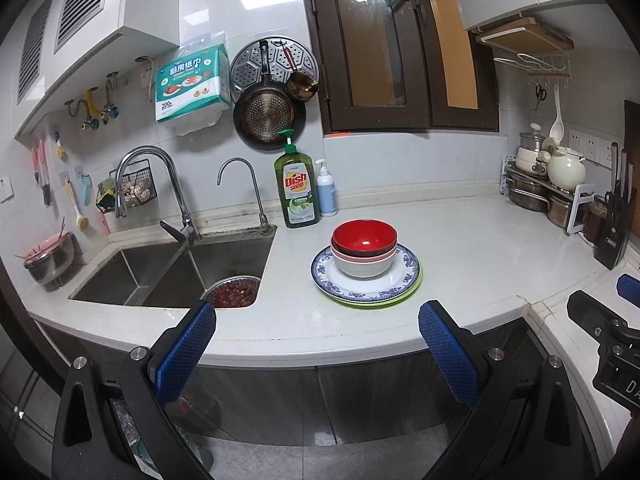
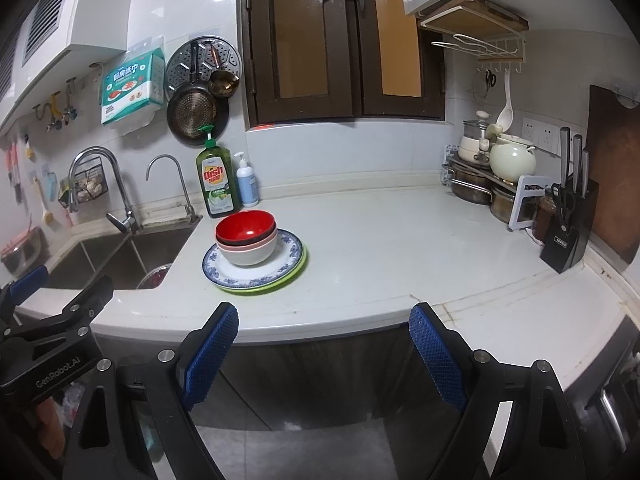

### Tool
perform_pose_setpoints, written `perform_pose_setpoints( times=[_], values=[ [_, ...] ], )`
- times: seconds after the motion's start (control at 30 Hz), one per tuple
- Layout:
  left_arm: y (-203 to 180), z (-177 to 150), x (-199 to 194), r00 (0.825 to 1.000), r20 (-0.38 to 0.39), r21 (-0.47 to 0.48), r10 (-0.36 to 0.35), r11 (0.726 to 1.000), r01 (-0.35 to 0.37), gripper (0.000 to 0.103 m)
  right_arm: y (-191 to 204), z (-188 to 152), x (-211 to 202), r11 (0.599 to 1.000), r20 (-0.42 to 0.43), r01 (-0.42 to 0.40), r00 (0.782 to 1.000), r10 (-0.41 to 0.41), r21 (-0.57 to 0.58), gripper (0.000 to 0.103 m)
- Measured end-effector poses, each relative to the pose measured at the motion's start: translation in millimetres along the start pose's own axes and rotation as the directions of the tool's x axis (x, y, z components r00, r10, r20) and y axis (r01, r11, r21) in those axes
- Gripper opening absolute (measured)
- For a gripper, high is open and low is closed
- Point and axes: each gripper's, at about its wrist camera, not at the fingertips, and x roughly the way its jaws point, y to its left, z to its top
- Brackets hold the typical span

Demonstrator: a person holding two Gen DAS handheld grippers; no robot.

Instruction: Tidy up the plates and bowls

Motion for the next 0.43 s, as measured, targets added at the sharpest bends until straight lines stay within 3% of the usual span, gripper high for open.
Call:
perform_pose_setpoints(
  times=[0.43],
  values=[
    [-1.3, -0.5, 0.4, 1.000, -0.001, -0.007, 0.005, 1.000, -0.005, 0.103, -2.7, 0.5, -1.7, 1.000, 0.004, 0.003, 1.000, -0.003, -0.004, 0.088]
  ],
)
